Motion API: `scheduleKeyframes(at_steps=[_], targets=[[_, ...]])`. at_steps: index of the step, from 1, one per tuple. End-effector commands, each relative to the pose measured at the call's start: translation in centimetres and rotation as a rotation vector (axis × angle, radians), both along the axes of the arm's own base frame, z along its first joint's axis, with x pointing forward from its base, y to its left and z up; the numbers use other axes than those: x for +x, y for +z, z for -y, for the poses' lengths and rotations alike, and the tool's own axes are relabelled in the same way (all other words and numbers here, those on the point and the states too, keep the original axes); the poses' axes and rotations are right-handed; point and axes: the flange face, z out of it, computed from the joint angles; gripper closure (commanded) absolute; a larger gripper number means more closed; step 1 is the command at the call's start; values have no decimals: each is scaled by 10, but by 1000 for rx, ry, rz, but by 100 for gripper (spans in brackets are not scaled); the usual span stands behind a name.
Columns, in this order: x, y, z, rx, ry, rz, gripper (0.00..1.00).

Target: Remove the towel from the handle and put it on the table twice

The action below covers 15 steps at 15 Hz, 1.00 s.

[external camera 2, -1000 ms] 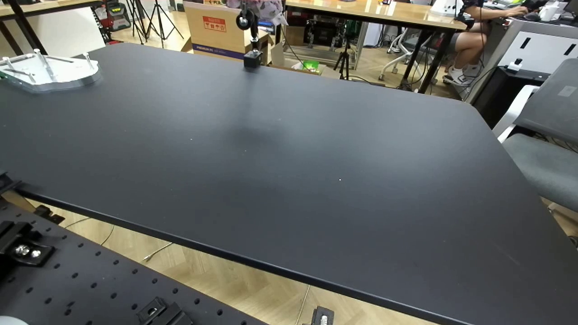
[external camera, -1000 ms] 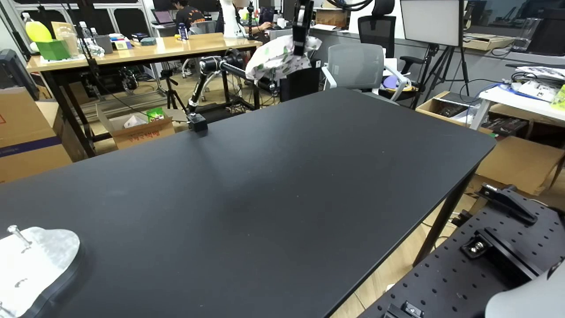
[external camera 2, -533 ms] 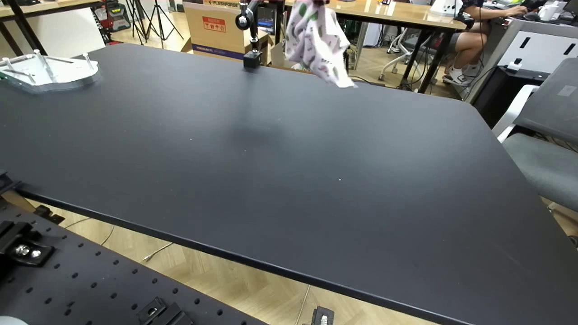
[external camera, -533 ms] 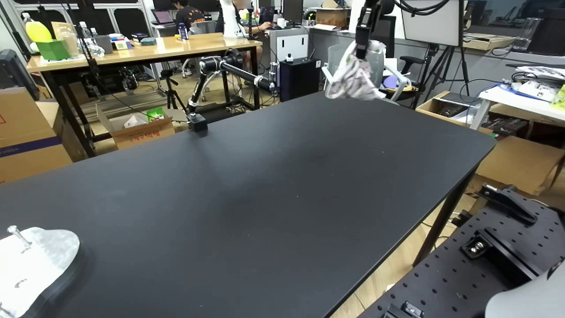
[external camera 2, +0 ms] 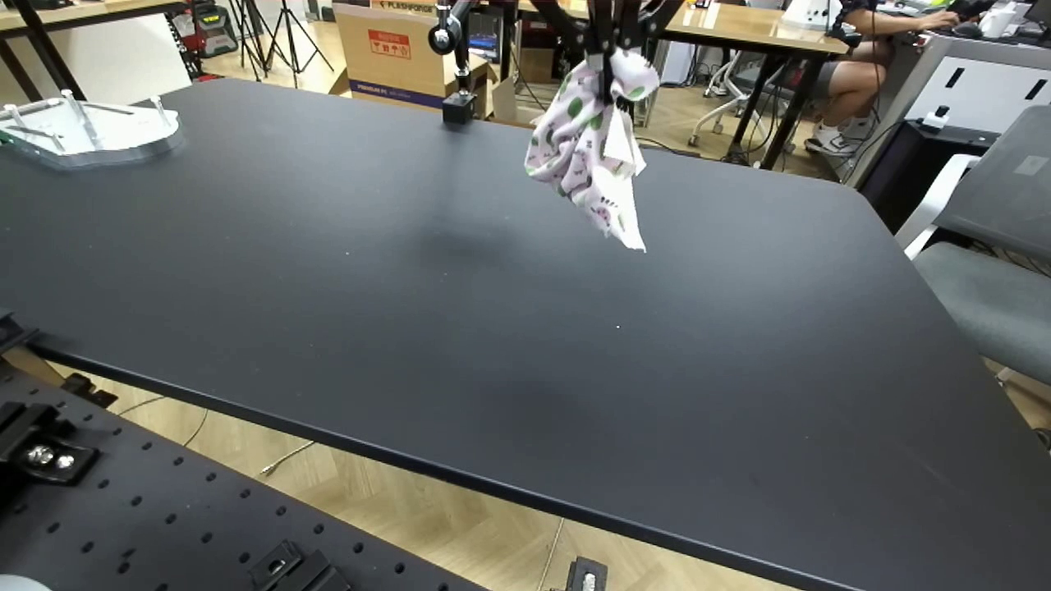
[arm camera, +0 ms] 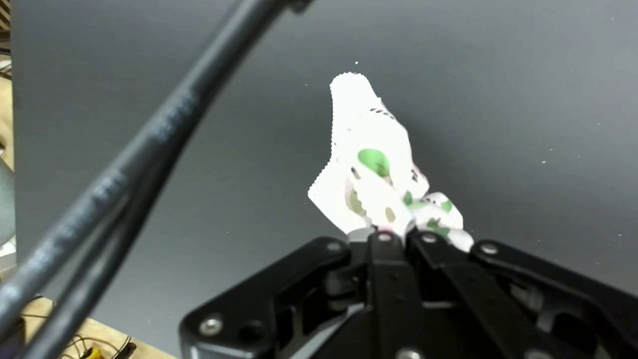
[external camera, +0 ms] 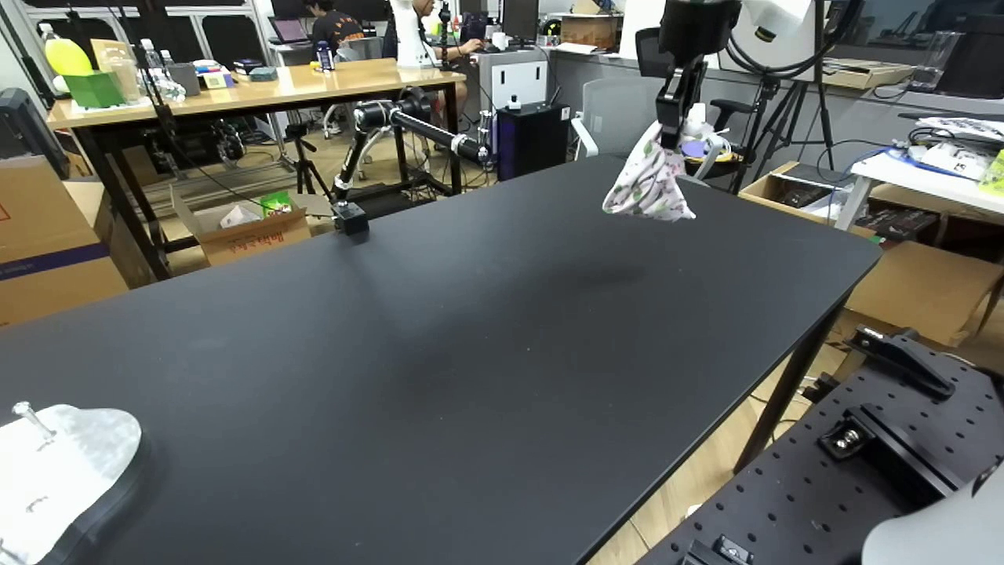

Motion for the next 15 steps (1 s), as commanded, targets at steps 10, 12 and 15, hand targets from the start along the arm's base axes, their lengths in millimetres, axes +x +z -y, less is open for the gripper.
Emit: scheduleKeyframes(at_steps=[10,12,15], targets=[[38,-99,-57,72,102,-32,89],[41,-100,-57,71,103,-32,74],[43,-98,-56,69,104,-28,72]])
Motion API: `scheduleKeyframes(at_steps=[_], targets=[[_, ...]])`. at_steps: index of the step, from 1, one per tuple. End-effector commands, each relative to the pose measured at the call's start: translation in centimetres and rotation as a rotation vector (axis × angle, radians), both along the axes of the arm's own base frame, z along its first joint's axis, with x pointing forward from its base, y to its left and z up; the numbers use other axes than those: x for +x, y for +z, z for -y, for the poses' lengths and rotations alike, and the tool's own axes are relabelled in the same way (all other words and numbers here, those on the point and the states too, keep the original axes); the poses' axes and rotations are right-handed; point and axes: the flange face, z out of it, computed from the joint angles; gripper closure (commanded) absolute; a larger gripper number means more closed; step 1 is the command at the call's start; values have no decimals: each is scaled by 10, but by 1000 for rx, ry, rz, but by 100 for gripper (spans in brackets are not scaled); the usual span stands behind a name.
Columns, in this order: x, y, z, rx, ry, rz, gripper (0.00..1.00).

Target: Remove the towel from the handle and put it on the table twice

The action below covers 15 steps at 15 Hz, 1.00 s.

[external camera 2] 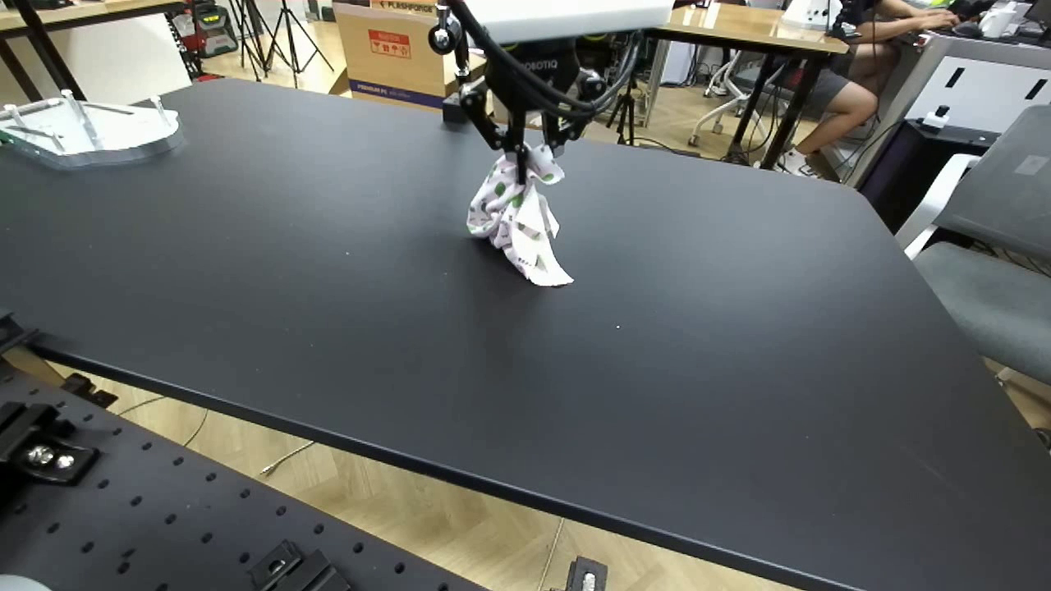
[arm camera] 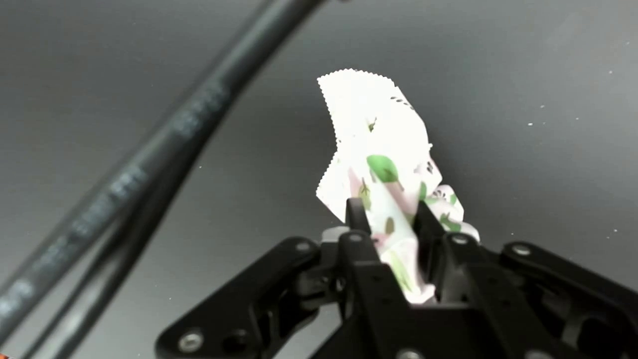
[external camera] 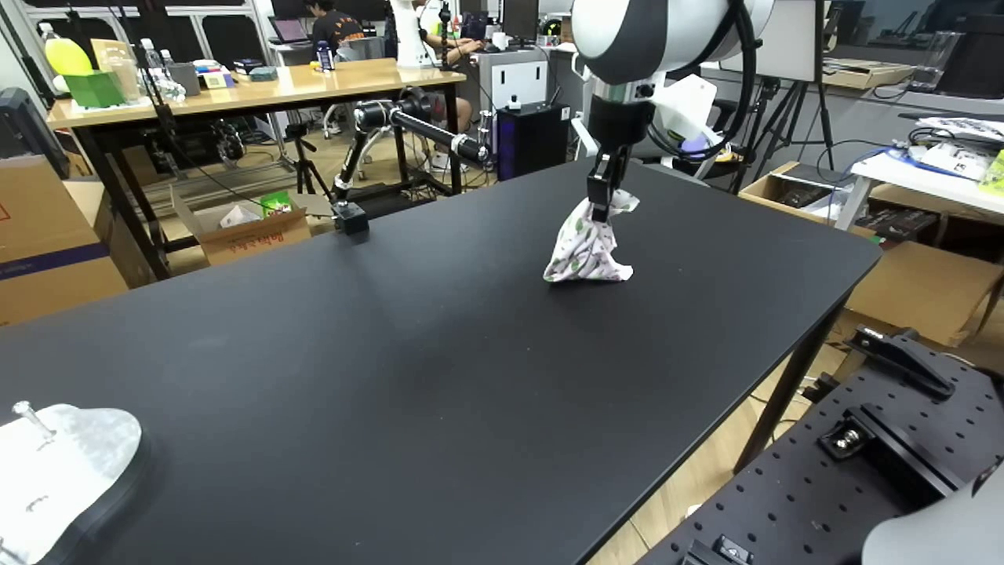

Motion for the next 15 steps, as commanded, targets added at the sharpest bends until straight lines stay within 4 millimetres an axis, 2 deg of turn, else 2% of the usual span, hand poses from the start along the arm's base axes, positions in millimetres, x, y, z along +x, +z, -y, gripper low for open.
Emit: scheduleKeyframes(at_steps=[1,6,7,9,15], targets=[[0,0,-1,-1,-1,0,72],[0,0,0,-1,0,0,72],[0,0,0,-1,0,0,47],[-2,4,-6,-8,21,15,41],[1,4,-7,-61,58,80,1]])
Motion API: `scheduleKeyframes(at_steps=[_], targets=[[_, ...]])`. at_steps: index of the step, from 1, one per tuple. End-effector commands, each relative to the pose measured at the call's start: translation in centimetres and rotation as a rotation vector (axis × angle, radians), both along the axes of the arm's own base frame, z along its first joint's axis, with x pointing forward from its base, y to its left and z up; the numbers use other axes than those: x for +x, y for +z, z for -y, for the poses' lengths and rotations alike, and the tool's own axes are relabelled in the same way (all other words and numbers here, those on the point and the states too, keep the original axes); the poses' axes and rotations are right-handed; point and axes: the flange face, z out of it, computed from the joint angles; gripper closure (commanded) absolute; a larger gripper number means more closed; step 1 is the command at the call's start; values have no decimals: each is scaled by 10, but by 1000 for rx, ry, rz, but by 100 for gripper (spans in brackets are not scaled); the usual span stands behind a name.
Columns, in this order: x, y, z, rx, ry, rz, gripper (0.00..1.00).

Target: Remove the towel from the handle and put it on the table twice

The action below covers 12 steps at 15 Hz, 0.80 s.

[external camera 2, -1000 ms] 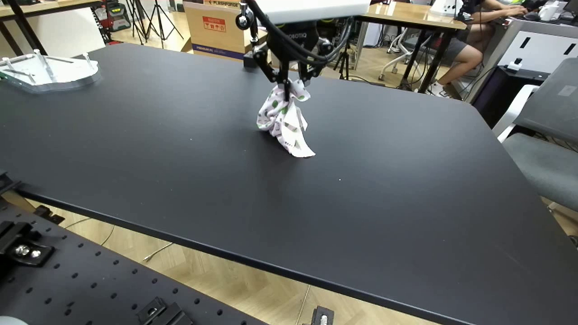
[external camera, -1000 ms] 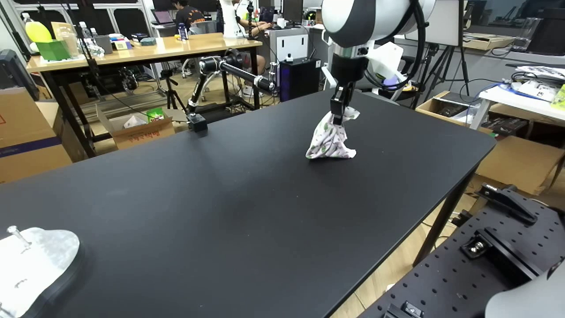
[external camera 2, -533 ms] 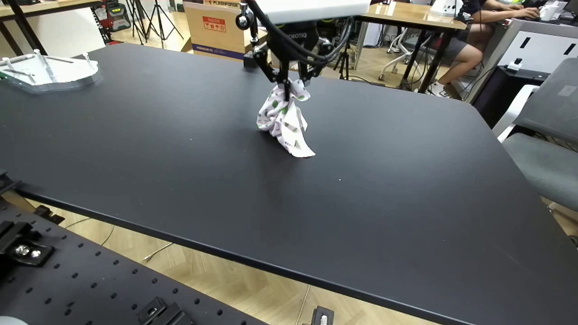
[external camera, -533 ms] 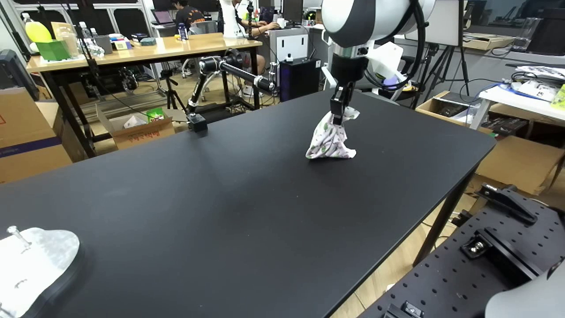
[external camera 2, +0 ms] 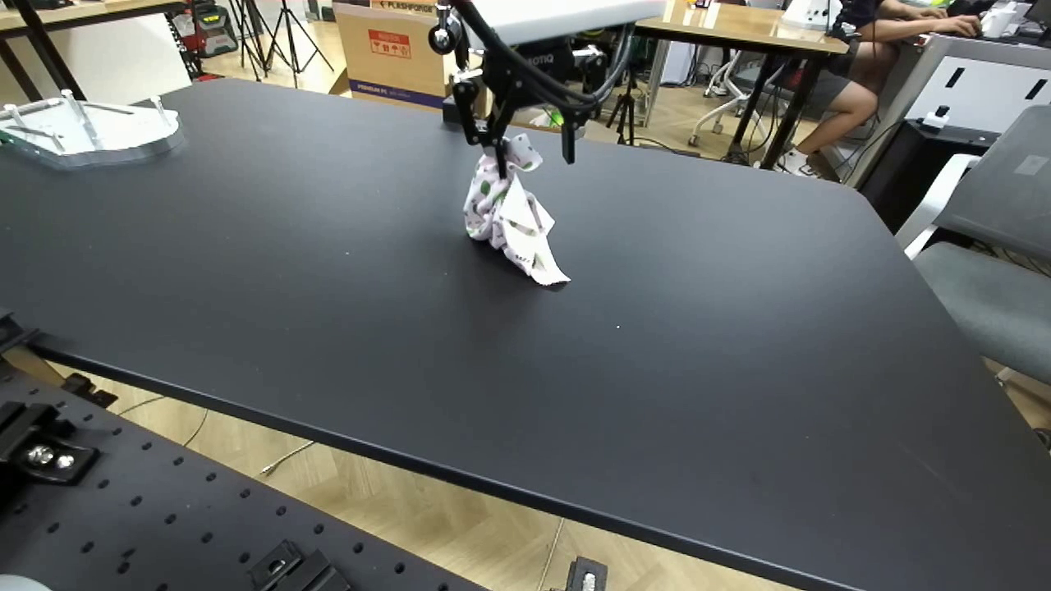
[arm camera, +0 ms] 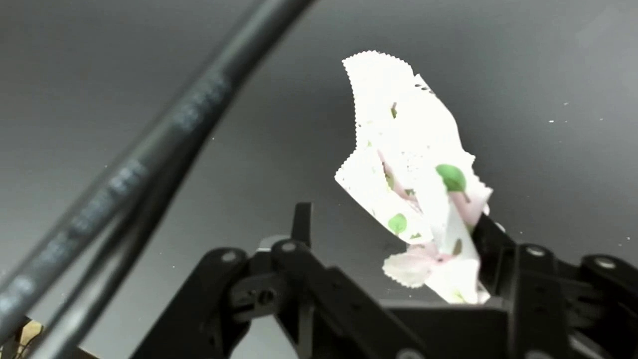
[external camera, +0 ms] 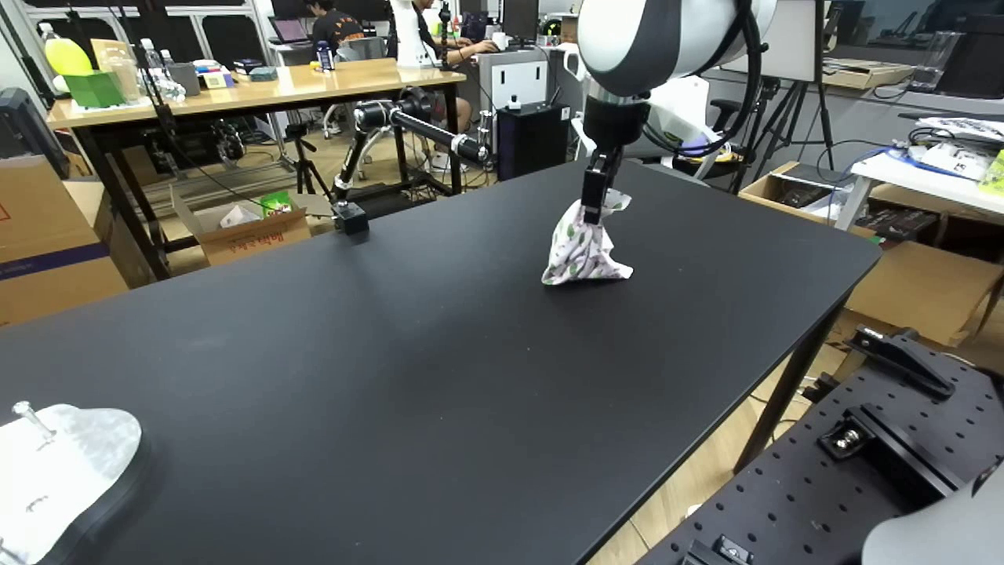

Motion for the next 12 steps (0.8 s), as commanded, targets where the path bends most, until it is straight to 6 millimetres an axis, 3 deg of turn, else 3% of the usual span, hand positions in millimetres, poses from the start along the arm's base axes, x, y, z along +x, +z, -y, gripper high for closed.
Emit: scheduleKeyframes(at_steps=[1,5,12], targets=[[2,5,-1,-14,-26,46,0],[7,15,-11,41,-245,64,0],[6,-1,-37,202,-526,174,0]])
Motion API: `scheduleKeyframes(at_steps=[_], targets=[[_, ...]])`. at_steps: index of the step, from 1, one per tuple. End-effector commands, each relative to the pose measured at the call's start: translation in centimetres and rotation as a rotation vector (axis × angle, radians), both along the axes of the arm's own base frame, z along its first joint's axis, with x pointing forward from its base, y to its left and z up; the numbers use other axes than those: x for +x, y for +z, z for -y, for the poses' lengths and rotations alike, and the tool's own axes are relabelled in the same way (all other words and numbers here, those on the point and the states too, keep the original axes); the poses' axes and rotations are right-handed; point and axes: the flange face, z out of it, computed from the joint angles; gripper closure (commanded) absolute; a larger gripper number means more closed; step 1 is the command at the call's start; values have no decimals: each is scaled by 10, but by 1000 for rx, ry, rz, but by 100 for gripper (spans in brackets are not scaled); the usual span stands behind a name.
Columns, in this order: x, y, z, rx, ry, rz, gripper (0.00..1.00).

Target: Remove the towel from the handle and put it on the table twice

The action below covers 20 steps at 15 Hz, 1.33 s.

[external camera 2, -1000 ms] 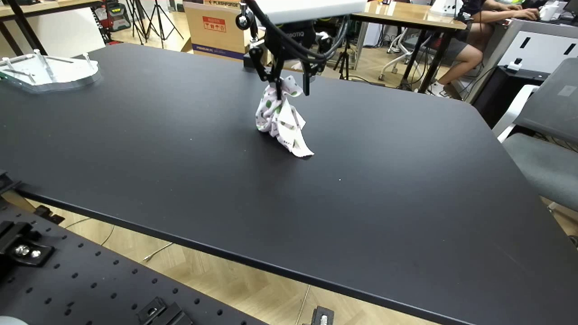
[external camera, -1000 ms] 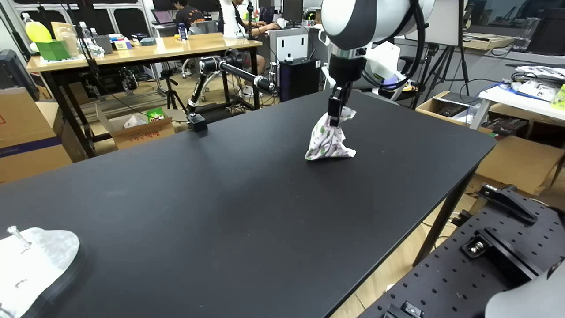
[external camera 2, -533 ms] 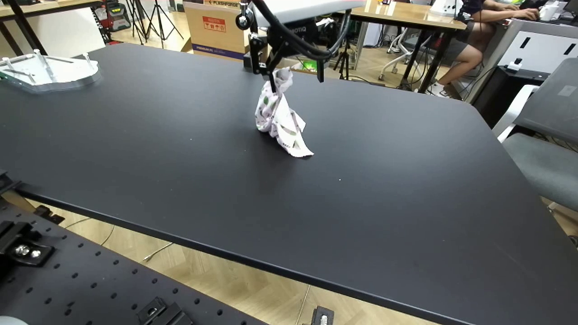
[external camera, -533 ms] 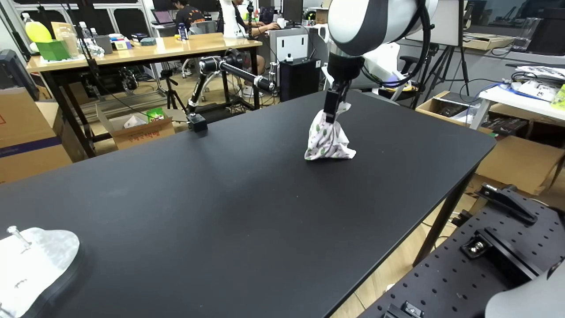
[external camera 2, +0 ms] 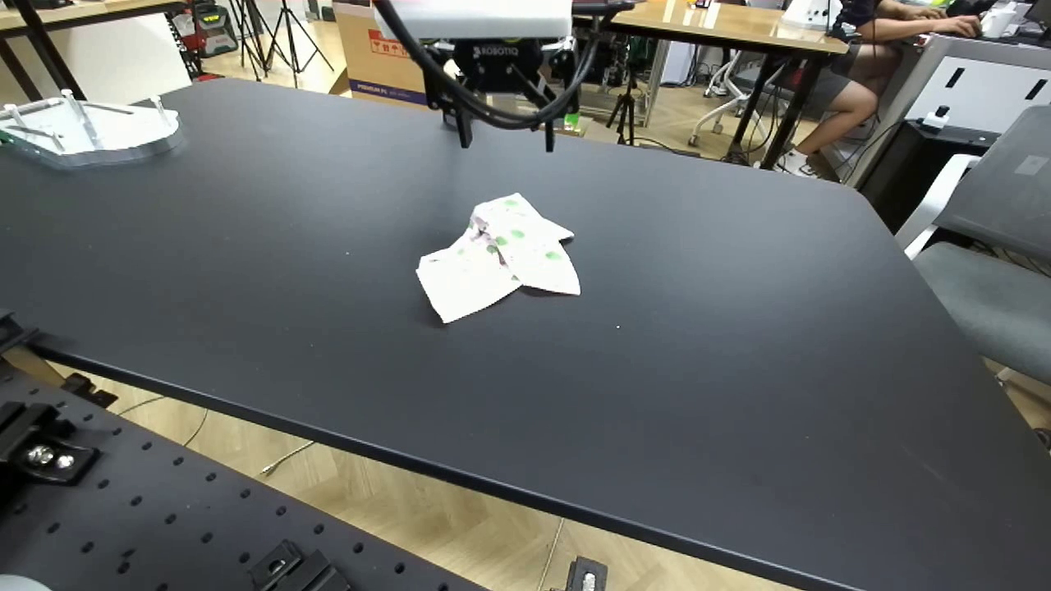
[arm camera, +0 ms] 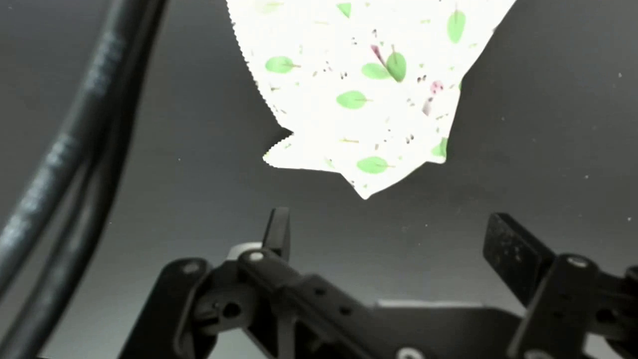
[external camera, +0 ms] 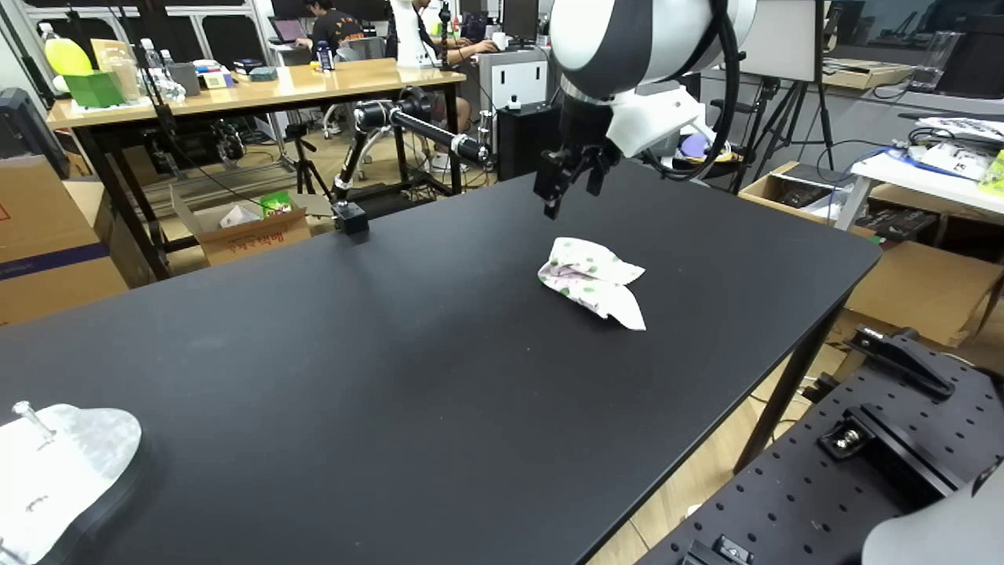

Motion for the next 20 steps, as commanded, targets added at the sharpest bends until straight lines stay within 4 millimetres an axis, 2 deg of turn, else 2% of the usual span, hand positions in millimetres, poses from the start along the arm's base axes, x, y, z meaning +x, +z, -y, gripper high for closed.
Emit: scheduleKeyframes(at_steps=[1,3,7,11,12,13,16,20], targets=[[4,-7,-4,49,-141,126,0],[10,-19,5,38,-163,195,0],[11,-62,25,-19,-189,200,0],[7,-97,22,-35,-195,145,0],[7,-103,19,-35,-192,135,9],[8,-106,15,-33,-182,133,27],[11,-108,8,-30,-170,133,49],[13,-100,6,-29,-166,148,75]])
